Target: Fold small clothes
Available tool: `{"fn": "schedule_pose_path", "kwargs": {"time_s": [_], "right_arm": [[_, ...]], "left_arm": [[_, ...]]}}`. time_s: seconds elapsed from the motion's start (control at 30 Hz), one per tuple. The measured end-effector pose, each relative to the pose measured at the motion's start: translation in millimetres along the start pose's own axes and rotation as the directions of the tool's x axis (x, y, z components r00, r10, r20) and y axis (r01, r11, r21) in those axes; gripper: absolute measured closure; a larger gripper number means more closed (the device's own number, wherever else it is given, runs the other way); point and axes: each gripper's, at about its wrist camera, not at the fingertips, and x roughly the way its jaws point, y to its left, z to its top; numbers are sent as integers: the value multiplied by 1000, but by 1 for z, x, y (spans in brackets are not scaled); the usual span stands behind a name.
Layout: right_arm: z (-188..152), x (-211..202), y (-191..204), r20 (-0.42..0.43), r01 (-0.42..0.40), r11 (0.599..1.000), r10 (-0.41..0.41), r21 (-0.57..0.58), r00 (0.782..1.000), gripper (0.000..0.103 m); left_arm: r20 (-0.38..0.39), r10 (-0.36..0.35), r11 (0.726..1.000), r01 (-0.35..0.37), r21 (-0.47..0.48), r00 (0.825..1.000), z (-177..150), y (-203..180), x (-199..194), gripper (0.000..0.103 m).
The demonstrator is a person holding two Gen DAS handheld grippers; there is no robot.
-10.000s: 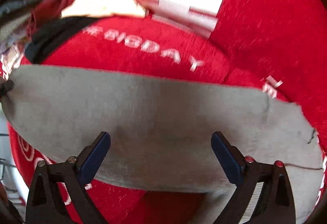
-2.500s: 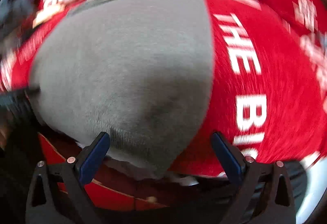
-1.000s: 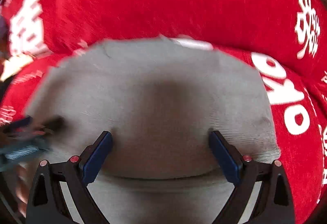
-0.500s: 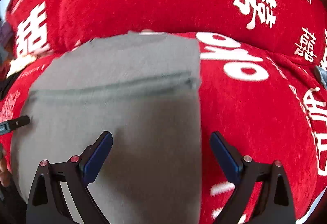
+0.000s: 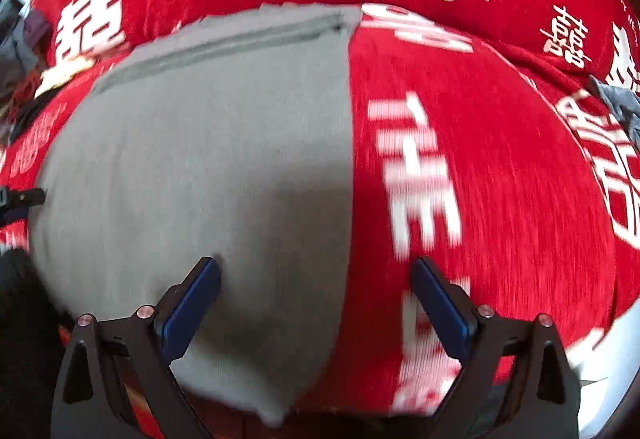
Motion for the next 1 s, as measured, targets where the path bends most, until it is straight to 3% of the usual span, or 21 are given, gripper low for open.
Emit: {"fn": "schedule_pose_path", "kwargs": {"time_s": [0.13,0.3,0.37,0.43,0.47,0.53,0.6,0.67,0.8,1.0], "right_arm": [[-13,2,19,-66,-26,1000,25,-10,998,9],[-16,9,38,-107,-10,999,4,-51,994,13],[-16,9,39,-102,14,999,-19,-48,995,19],[-15,3,36,-83,8,1000,-10,-26,996,38],[-15,0,35,-74,-6,1000,5,-20,997,46],[-13,-4,35,-70,-70,998,70,-4,995,87],[-11,-5,36,-67,-97,995,97,0,993,87],[-8,-9,31,-41,-164,986,165,32,985,88],[5,-33,23,66,-291,955,287,55,956,90],[42,-57,7,196,-388,920,371,54,908,90]], "left_arm": [[25,4,997,-2,-74,1000,-14,-2,0,0],[-21,-38,988,35,-149,999,-25,7,2,0],[-37,-52,987,45,-156,998,-29,8,2,0],[-36,-60,988,54,-143,998,-29,7,1,2],[-29,-74,987,69,-144,997,-29,8,-1,9],[-2,-80,988,79,-134,997,-32,10,-10,30],[32,-104,991,106,-84,994,-33,8,-22,83],[16,-163,984,164,-72,986,-32,10,-25,90],[1,-228,969,227,-97,974,-23,17,-30,90],[66,-289,950,294,-102,955,12,10,-47,90]]}}
